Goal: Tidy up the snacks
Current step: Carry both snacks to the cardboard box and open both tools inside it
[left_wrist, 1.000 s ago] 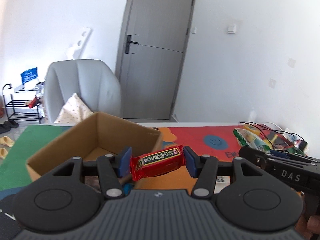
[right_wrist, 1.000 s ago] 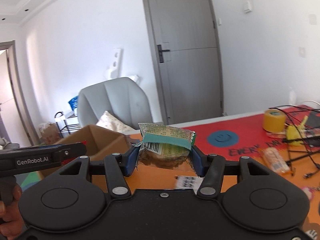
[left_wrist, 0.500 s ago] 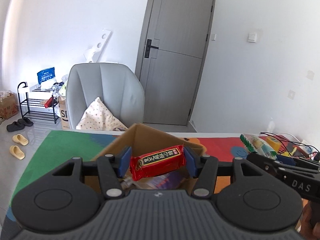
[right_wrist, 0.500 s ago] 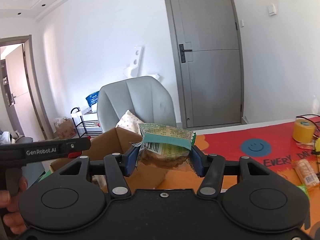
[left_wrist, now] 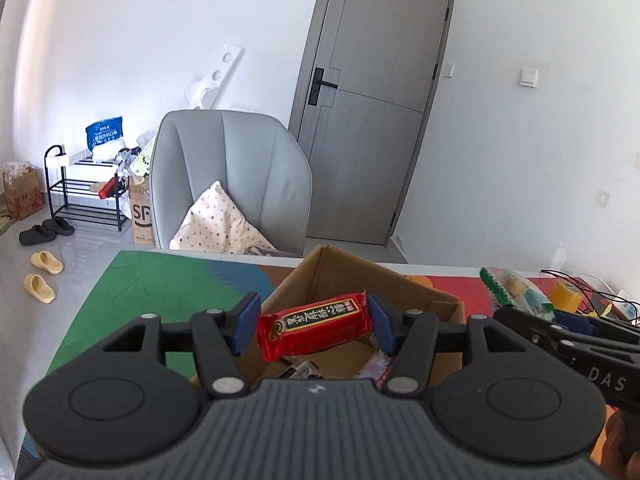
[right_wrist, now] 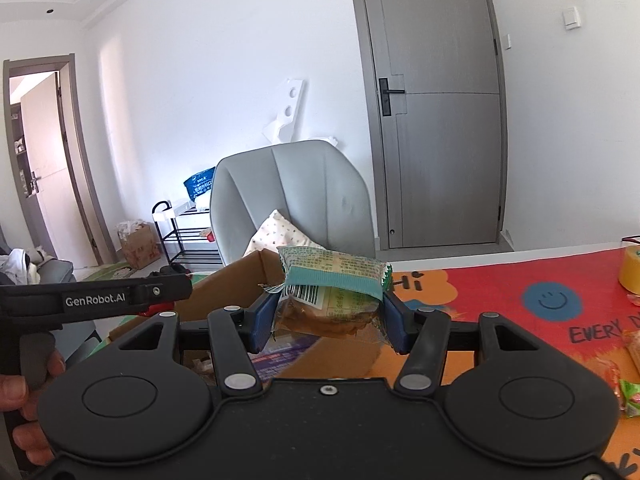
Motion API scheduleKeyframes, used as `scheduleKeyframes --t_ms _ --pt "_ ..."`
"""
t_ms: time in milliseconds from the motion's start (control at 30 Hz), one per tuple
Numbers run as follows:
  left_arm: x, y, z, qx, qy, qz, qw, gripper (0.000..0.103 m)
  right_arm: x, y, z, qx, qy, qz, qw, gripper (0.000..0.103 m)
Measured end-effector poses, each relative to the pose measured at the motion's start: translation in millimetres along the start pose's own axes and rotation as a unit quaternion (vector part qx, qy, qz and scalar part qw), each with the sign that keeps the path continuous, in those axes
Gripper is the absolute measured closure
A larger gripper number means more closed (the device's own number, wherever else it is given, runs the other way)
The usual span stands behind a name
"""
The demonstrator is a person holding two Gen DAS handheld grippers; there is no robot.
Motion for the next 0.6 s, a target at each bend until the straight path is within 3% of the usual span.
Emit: scheduleKeyframes --t_ms 33,100,167,600 --pt "0 -1 -2 -0.003 -0.002 -0.003 1.0000 0.042 3 0 -2 -0.001 0.000 -0.002 1.000 0.048" --pt "-1 -3 -7 -0.008 -0.009 -0.004 0.9999 0.025 8 -1 -7 -0.004 0.001 -0.005 1.000 0.048" --pt "-4 -2 -12 -0.006 -0.003 0.004 1.0000 0.017 12 -3 -12 -0.006 0.003 -0.008 1.000 0.048" --pt "-3 -11 -50 -0.032 0.021 -0.007 0.9993 0.017 40 -16 -41 -0.008 0.022 -0.042 0.999 0.047"
Point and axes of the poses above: each gripper's, at about its wrist camera, not at the fingertips, and x roughly the way its jaws point, z to its right, y to its top, the point moved 9 cm from there along x, roughly the way its jaws point, and after that the axes turned 12 degrees about x, right-handed, at the moved point
